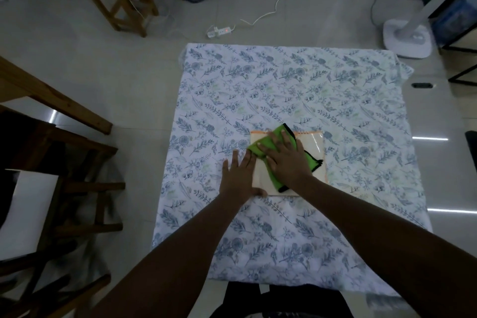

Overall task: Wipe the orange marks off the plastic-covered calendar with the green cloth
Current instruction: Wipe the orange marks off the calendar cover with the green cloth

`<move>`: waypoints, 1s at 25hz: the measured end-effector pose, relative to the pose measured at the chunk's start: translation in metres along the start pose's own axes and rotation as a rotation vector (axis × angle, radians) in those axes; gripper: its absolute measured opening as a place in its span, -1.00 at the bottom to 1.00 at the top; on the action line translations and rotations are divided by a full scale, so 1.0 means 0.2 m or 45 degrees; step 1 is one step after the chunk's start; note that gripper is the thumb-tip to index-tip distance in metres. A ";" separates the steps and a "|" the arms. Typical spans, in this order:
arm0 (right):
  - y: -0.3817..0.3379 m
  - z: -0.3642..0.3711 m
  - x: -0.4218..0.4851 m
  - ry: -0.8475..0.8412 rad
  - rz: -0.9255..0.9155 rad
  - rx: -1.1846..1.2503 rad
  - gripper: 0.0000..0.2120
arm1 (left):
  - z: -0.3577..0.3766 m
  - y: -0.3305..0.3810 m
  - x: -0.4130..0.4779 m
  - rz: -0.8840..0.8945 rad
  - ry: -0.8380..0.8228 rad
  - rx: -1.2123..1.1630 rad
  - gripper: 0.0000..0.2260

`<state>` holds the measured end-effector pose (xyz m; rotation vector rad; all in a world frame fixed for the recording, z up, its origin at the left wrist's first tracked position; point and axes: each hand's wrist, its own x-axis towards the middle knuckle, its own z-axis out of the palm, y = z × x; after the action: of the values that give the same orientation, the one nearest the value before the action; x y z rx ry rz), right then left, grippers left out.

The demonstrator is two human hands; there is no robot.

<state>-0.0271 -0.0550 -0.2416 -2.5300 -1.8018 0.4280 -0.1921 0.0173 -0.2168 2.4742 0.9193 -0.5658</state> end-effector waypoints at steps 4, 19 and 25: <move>-0.15 -0.02 0.08 0.011 0.128 0.081 -0.51 | 0.00 0.01 0.00 -0.006 -0.005 0.044 0.11; 0.05 0.10 -0.36 0.038 0.032 -0.018 -0.49 | 0.02 -0.01 0.00 -0.001 0.001 0.046 0.11; -0.07 0.04 -0.23 0.132 0.606 0.217 -0.50 | 0.00 0.00 0.01 -0.010 -0.023 0.038 0.11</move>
<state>-0.0549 -0.0936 -0.2368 -2.7778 -1.0660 0.4213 -0.1919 0.0181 -0.2183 2.4885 0.9205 -0.6078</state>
